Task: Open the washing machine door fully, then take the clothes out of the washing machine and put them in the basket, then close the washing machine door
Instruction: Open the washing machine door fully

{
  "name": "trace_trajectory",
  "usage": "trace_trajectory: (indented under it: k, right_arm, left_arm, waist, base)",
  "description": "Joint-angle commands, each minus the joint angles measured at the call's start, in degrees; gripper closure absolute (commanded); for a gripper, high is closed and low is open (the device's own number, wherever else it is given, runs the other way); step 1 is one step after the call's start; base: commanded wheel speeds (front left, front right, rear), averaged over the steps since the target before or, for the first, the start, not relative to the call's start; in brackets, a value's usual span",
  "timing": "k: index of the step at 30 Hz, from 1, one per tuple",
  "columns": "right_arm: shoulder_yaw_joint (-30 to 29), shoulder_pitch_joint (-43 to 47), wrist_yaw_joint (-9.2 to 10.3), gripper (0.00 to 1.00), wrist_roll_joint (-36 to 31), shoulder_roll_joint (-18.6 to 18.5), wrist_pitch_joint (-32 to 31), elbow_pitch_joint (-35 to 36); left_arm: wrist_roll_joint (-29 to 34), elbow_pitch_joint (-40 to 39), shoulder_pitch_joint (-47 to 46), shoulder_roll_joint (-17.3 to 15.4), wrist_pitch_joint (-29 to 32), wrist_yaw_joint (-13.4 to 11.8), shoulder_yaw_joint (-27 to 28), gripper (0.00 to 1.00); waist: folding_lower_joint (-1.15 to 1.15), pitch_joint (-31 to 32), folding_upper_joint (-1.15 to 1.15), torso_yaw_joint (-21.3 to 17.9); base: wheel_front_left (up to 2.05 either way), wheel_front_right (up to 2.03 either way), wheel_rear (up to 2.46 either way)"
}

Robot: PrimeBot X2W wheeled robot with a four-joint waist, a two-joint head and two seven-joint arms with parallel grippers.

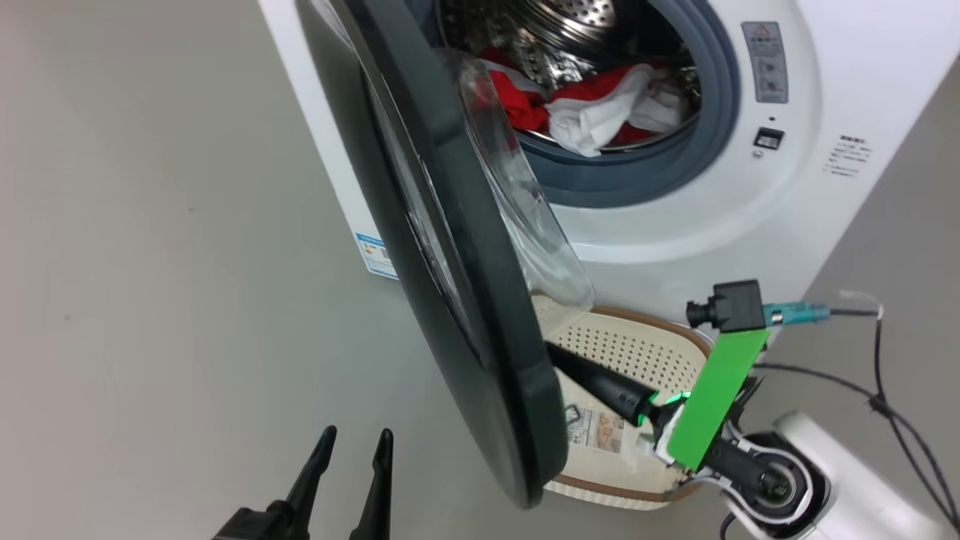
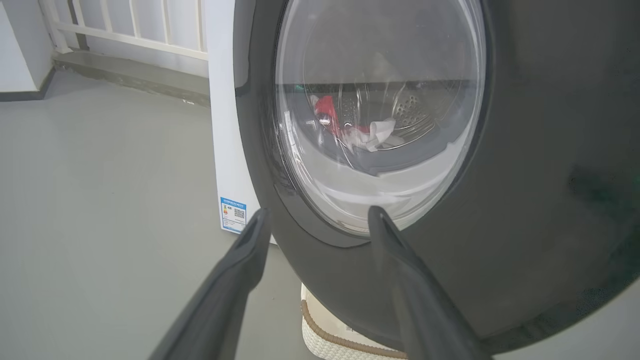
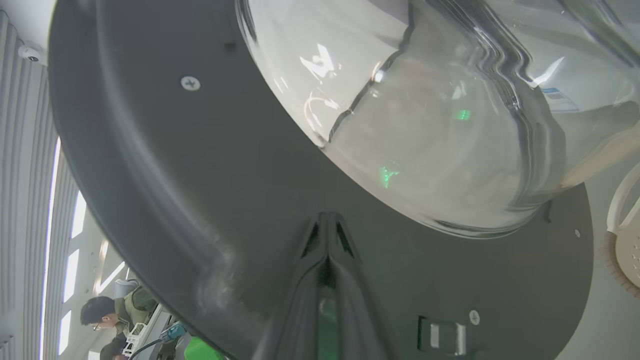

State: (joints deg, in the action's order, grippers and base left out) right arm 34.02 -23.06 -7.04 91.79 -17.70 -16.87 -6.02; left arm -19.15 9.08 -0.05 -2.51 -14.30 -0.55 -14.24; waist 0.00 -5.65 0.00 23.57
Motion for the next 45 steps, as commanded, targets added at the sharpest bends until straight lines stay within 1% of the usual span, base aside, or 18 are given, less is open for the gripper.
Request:
trace_trajectory:
  k: [1,12,25,30,37,39,40,41,45]
  right_arm:
    - [0.97,1.19,-0.45,1.00,-0.70,1.31,-0.49,1.87]
    - [2.08,2.16,-0.45,1.00,-1.30,4.17,-1.30,1.16]
    - [3.11,0.56,-0.45,1.00,-1.74,6.78,-2.21,0.27]
    - [3.14,0.18,-0.45,1.00,-1.84,7.11,-2.26,0.12]
    - [2.85,0.74,-0.45,1.00,-2.34,6.56,-1.22,-0.04]
    - [2.64,1.06,-0.45,0.87,-2.53,6.26,-0.53,-0.14]
    - [2.58,1.26,-0.45,0.84,-2.61,6.10,-0.18,-0.21]
    - [2.50,1.49,-0.45,0.82,-2.64,5.94,0.15,-0.28]
    - [2.43,2.48,-0.45,0.60,-3.16,5.20,1.86,-0.76]
  left_arm:
    - [0.39,-1.46,-0.36,-0.37,-0.70,-0.29,2.07,0.00]
    - [1.28,-1.84,1.31,-0.37,-0.70,-0.68,3.26,0.00]
    - [1.12,-3.47,2.21,-0.37,-0.70,-1.63,4.66,0.00]
    - [1.06,-3.66,2.13,-0.37,-0.70,-1.78,4.78,0.00]
    - [1.12,-3.48,2.16,-0.37,-0.70,-1.71,4.69,0.00]
    - [1.19,-3.24,2.19,-0.37,-0.70,-1.49,4.60,0.00]
    - [1.24,-3.09,2.18,-0.37,-0.70,-1.37,4.57,0.00]
    - [1.27,-2.93,2.14,-0.37,-0.70,-1.23,4.54,0.00]
    - [1.40,-2.34,2.00,-0.37,-0.70,-0.73,4.63,0.00]
  waist:
    - [0.00,1.31,0.00,1.56]
    - [0.00,3.54,0.00,4.45]
    - [0.00,3.47,0.00,4.95]
    - [0.00,3.33,0.00,5.02]
    - [0.00,3.68,0.00,4.76]
    - [0.00,3.89,0.00,4.60]
    - [0.00,3.99,0.00,4.52]
    - [0.00,4.10,0.00,4.43]
    - [0.00,4.31,0.00,3.65]
  base:
    - [0.00,0.00,0.00]
    - [0.00,0.00,0.00]
    - [0.00,0.00,0.00]
    - [0.00,0.00,0.00]
    - [0.00,0.00,0.00]
    - [0.00,0.00,0.00]
    - [0.00,0.00,0.00]
    - [0.00,0.00,0.00]
    - [0.00,0.00,0.00]
